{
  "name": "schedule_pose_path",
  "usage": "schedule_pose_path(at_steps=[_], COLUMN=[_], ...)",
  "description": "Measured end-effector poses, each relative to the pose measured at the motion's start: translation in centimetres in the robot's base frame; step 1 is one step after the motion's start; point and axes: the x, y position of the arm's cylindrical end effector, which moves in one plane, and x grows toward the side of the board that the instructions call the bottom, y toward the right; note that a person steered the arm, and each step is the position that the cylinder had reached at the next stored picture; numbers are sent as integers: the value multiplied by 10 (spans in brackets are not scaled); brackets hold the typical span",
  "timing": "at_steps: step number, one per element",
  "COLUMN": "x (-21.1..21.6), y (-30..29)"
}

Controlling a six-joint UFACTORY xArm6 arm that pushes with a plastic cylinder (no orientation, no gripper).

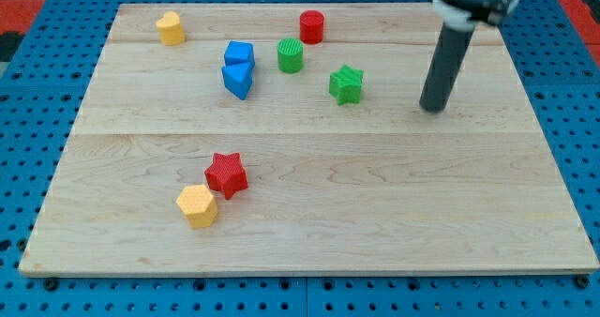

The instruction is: Move the blue cube closer to the green circle

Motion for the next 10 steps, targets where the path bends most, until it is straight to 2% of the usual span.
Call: schedule_pose_path(at_steps=[1,2,3,4,6,7,8,10], x=[20,11,-50,-103,-136,-143,-145,-129], y=[-116,-231,-321,-350,-239,-230,-197,-141])
